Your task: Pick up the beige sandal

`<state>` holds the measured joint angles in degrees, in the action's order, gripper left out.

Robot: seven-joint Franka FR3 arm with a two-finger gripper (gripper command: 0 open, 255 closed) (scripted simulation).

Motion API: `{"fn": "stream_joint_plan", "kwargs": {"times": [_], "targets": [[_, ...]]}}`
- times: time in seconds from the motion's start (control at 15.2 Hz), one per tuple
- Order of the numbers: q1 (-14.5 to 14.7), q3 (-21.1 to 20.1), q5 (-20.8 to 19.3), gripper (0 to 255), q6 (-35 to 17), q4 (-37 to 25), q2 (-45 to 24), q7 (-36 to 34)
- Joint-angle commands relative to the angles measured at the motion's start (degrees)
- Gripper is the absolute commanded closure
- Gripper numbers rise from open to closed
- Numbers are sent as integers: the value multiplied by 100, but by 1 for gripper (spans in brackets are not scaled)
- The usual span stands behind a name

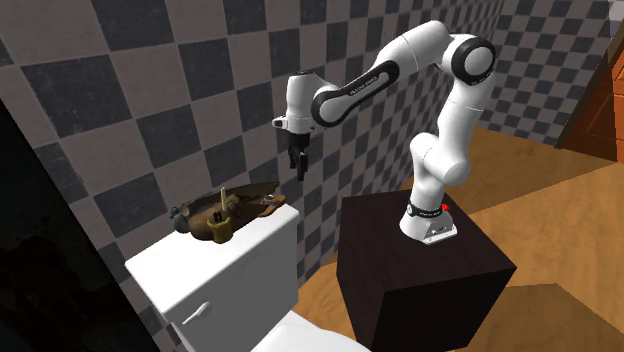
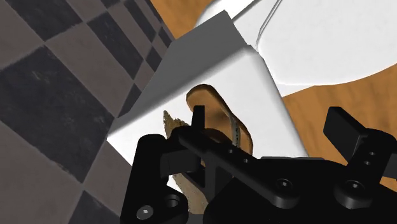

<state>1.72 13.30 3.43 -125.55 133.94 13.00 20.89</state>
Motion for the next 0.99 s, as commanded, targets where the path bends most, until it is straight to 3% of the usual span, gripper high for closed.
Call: {"fn": "stream_joint_plan", "kwargs": {"times": [0.0,0.4,0.92], "targets": [[15,91,101,0,-224,-111,-445,254],[-15,206,515,0,-678,-667,-1805,977],[-53,151,768,0,-1223,-547,-2276,1205]]}}
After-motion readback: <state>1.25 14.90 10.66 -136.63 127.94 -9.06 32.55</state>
